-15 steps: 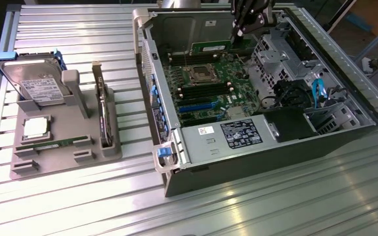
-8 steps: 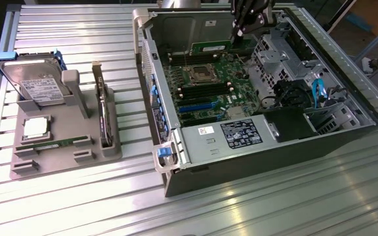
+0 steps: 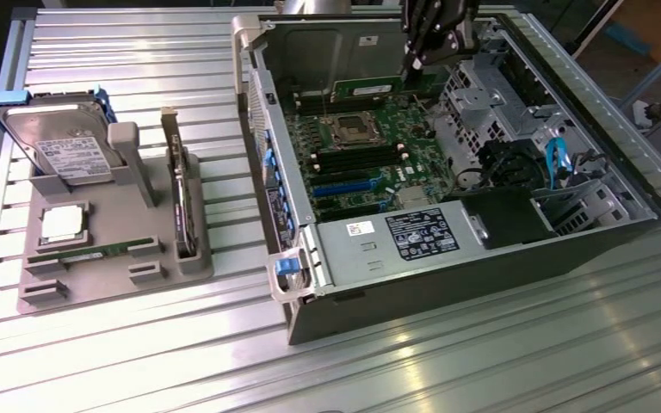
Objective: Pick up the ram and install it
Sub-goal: 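Insert the ram into the slot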
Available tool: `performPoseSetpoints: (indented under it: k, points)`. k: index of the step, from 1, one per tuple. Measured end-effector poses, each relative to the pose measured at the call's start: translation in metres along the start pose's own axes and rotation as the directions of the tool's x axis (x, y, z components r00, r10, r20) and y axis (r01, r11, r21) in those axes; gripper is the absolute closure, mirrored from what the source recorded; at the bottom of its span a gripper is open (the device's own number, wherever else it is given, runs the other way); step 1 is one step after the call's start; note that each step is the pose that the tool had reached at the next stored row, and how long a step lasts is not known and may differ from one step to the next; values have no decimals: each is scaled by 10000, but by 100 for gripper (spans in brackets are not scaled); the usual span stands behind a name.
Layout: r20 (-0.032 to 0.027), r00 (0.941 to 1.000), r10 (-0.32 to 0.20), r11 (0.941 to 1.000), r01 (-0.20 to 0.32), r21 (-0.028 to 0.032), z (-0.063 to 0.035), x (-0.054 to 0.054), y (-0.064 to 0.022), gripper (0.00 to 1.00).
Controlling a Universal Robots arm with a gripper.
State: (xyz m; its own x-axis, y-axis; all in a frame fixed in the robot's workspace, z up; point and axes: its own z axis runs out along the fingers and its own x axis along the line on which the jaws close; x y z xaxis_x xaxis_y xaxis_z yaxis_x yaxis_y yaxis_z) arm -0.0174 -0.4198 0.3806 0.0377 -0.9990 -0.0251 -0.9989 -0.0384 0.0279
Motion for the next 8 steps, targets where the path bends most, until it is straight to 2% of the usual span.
performPoseSetpoints:
  k: [4, 8]
  points:
    - [-1, 10000, 1, 10000, -1, 1, 94, 2, -3, 88]
    - [-1, 10000, 0, 10000, 0, 0, 229, 6, -7, 88]
